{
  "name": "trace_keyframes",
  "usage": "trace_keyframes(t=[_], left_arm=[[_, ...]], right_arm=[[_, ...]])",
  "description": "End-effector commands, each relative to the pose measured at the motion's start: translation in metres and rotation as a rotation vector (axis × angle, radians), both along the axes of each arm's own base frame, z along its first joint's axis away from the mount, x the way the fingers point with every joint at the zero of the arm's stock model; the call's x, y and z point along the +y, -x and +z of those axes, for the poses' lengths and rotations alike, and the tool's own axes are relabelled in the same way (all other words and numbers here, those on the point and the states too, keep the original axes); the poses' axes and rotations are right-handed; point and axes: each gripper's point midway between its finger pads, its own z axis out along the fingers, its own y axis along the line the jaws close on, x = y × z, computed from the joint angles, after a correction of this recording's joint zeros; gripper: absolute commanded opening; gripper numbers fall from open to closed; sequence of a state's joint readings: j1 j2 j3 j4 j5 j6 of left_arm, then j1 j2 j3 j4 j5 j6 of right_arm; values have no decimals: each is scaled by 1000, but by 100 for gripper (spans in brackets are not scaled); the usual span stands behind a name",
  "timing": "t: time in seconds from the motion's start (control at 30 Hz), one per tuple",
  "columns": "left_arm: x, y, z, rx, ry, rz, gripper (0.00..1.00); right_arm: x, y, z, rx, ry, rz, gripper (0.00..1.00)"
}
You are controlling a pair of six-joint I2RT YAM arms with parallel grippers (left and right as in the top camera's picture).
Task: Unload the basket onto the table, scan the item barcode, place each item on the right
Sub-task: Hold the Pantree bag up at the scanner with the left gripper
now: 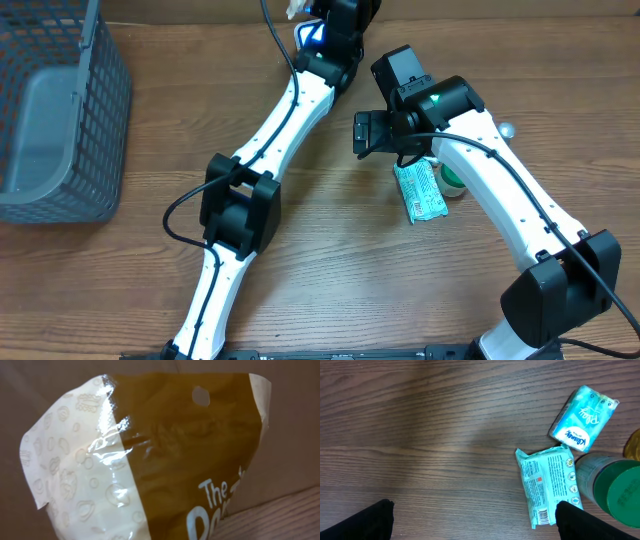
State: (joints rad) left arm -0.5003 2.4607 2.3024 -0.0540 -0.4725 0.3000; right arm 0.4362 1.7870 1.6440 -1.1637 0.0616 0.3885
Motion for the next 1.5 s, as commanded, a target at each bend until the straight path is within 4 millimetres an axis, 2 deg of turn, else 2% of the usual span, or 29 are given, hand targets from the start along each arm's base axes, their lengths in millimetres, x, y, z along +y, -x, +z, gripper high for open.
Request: trace_keyframes(t=[0.0,0.33,0.57,0.9,1.2,1.4,1.47], left_arm=[[8,-6,-8,-4,-29,36,4],[7,-7,-37,57,-27,40,4],[4,-7,-47,73,1,45,4],[7,0,-69,160,133,97,4],[4,1,-72,172,282,120,5],[4,-9,-46,72,344,103,4],[2,-9,-45,71,350,92,4]], right_arm=[[-4,-5,5,-22,8,-8,100],[-4,-5,5,-22,8,-8,100],[-4,-5,5,-22,8,-8,100],[-4,-5,5,-22,8,-8,100],[-4,-5,5,-22,8,-8,100],[-4,-5,5,-22,8,-8,100],[-4,-5,5,-22,8,-8,100]])
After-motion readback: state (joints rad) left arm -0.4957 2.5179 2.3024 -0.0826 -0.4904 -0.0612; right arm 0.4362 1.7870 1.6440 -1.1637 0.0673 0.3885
